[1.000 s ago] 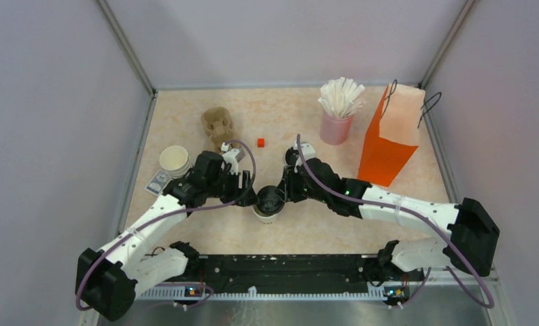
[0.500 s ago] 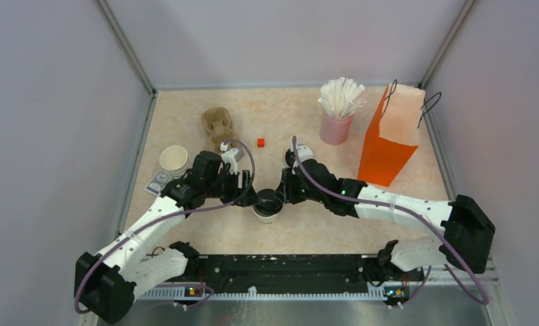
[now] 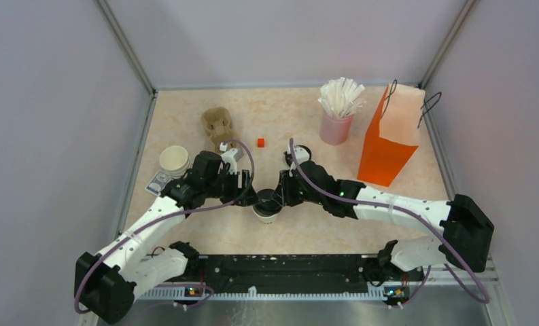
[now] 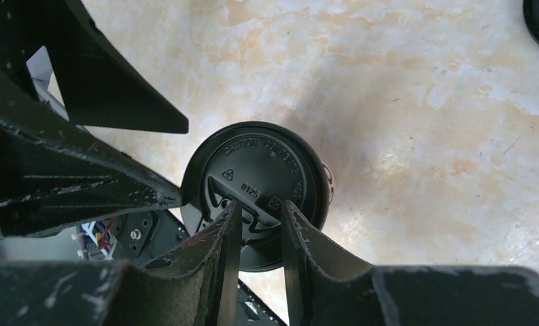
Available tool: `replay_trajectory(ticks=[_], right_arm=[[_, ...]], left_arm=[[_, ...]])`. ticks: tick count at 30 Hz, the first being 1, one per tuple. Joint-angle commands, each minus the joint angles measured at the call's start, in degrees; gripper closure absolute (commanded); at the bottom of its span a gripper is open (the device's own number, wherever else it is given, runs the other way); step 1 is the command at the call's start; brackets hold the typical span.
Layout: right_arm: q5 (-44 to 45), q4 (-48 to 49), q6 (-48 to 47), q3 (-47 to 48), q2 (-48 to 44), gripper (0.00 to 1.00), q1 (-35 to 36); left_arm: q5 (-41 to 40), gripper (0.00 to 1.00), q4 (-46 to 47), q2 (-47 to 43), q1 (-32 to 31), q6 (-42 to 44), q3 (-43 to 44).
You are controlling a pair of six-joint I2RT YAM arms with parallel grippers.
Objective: Pack the takeout coffee
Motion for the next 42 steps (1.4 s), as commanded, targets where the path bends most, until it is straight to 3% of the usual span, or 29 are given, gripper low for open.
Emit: replay_trajectory(ticks=[1, 10, 22, 42], right_arm=[[-0.84, 2.58, -1.16, 1.95, 0.0, 0.73, 1.86], [-3.78, 4.83, -6.23, 3.78, 1.37, 0.62, 3.79], [-6.48, 4.49, -8.32, 6.09, 4.46, 0.62, 5.71], [-6.97, 8.59, -7.68, 5.78, 6.47, 0.63, 7.93]], left_arm=[[-0.95, 0.3, 0.44, -0.84, 0.28, -0.34, 0.79], [-6.12, 0.29, -0.81, -2.68, 1.1, -5.12, 0.97], [-3.87, 0.23, 0.14, -3.52, 3.87, -8.49, -0.39], [3.28, 0.26, 6.62, -2.71, 4.83, -10.45, -5.55]])
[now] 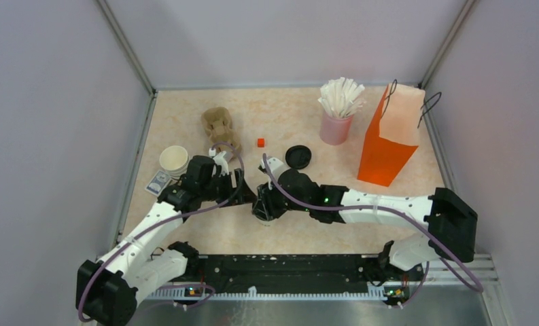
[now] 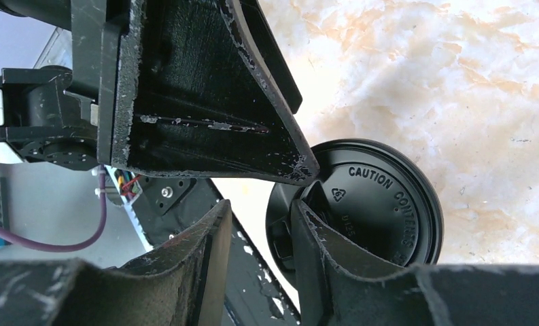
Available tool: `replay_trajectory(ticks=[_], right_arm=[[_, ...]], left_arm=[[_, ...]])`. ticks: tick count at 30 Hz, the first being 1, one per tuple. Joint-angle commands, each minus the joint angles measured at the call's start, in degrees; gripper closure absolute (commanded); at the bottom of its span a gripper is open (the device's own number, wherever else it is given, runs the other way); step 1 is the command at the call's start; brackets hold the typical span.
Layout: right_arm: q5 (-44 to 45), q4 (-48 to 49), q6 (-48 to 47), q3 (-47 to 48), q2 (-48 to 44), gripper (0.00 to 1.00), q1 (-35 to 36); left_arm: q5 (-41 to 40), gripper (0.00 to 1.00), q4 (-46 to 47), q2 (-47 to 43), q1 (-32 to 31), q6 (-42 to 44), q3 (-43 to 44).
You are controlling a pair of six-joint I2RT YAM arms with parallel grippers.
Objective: Pack the takeout coffee
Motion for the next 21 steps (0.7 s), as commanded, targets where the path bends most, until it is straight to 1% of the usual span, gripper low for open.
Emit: replay_trajectory(ticks=[1, 5, 9, 12, 15, 17, 19, 21], right_arm=[[-0.11, 3.46, -0.12, 1.94, 0.47, 0.63, 0.61], [-0.25, 3.4, 0.4, 1.92, -0.31, 0.63, 0.61], [-0.79, 3.88, 2.21, 1.52, -4.26, 0.6, 0.61], [1.23, 2.25, 3.52, 0.9, -7.83, 0.58, 0.61], [6.13, -0.9, 4.67, -0.4, -10.95, 0.56, 0.31], [8.12, -2.02, 6.02, -1.98, -12.65, 0.54, -0.78], [7.89, -2.06, 8.1, -4.12, -13.97, 0.5, -2.74], [6.03, -1.16, 9.71, -6.62, -14.55, 0.42, -5.08]], left_arm=[[1.87, 0.27, 3.88, -0.1, 0.32, -0.7, -0.78], [1.74, 0.28, 4.09, -0.08, 0.32, -0.41, -1.16], [1.32, 0.31, 4.29, 0.24, 0.28, 0.53, -1.41], [2.0, 0.32, 4.09, 0.72, 0.33, 1.4, -1.25], [2.84, 0.32, 3.93, 1.45, 0.28, 2.45, -1.17], [2.94, 0.32, 3.56, 1.73, 0.31, 2.8, -1.08], [2.98, 0.32, 3.33, 1.71, 0.28, 2.98, -1.25], [3.07, 0.32, 3.52, 1.56, 0.32, 3.14, -1.56]])
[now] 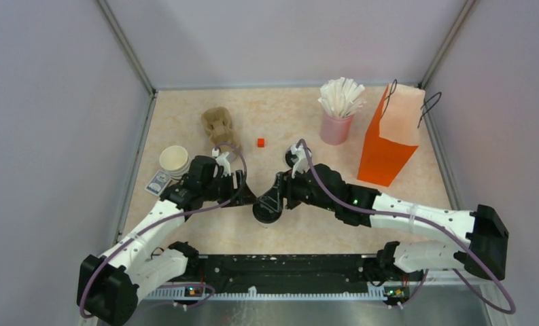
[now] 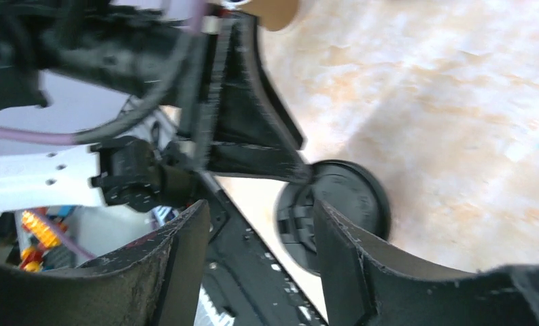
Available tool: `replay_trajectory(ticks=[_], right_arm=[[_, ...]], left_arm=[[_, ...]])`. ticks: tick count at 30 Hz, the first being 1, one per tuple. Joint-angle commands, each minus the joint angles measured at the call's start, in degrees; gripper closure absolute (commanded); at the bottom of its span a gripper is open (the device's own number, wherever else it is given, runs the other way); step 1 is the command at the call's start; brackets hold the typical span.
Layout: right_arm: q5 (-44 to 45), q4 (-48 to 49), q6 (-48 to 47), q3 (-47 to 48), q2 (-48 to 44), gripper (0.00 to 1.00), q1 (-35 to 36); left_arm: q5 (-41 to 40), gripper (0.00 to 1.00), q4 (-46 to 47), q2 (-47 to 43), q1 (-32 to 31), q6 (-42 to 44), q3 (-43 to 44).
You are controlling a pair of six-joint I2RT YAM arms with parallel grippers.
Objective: Pack the takeout coffee
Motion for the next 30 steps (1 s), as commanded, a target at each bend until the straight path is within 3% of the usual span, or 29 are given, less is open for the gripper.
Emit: replay_trajectory(ticks=[1, 8, 12, 21, 26, 30], right_arm=[[-0.07, -0.2, 4.46, -5.1, -1.57, 0.41, -4.57], [-7.5, 3.36, 4.06, -5.7, 3.47, 0.34, -7.51], [-8.4, 3.37, 3.89, -5.87, 4.71, 0.34, -8.33], [-4.7, -4.3, 5.13, -6.82, -2.4, 0.34, -8.39], [-7.07, -5.99, 4.49, -7.41, -6.42, 0.43, -8.38], [-11.37, -0.24, 5.15, -8.23, -7.85, 0.54, -8.36]], left_arm=[[1.42, 0.32, 1.81, -0.27, 0.27, 1.42, -0.86], [4.05, 0.31, 4.25, -1.42, 0.32, 0.98, -2.03], [6.52, 0.35, 5.28, -0.56, 0.28, 0.12, -3.05], [12.13, 0.36, 17.53, -2.53, 0.24, -7.09, -8.69], [14.68, 0.33, 22.2, -3.15, 0.24, -8.63, -9.62], [9.17, 0.25, 13.8, -4.93, 0.24, -3.51, -5.02]])
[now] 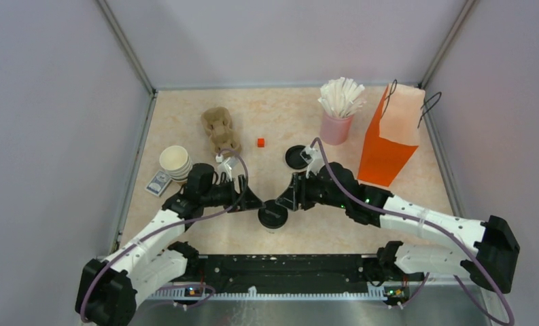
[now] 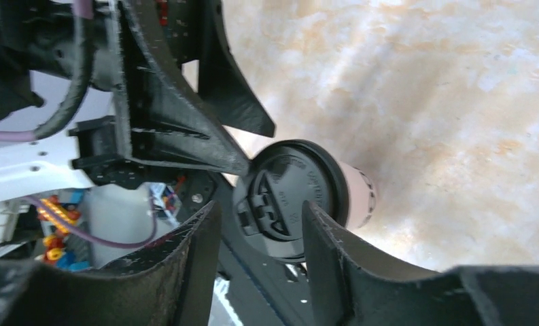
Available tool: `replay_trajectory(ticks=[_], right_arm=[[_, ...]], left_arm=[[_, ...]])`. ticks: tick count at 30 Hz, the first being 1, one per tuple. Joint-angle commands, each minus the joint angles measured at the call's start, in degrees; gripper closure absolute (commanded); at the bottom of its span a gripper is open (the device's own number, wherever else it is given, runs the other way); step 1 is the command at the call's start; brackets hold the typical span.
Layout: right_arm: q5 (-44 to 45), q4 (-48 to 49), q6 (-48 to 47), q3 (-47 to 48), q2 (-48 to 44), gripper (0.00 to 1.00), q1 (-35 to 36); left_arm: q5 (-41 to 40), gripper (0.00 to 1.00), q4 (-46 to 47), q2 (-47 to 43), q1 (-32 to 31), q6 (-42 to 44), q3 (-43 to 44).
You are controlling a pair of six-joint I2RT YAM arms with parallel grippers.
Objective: Pack the takeout coffee
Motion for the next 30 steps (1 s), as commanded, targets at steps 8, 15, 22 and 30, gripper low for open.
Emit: replay_trajectory(ticks=[8, 15, 22, 30], right_arm=[[-11.98, 18.89, 3.51, -2.1, 6.45, 0.81, -0.12], [-14.63, 26.59, 5.26, -2.78, 13.4, 0.82, -0.13], [-13.02, 31.13, 5.63, -6.73, 14.9, 0.82, -0.22], [-10.83, 34.79, 6.66, -11.93, 14.36, 0.82, -0.29]], left_arm=[[-10.35, 0.32, -17.47, -5.6, 0.24, 6.5, 9.97], [-3.49, 0.42, -10.32, -8.51, 0.24, 2.55, 3.14], [-2.73, 0.46, -9.24, -7.8, 0.25, 1.58, 1.39], [-1.3, 0.48, -7.29, -7.55, 0.24, 0.62, -1.76]])
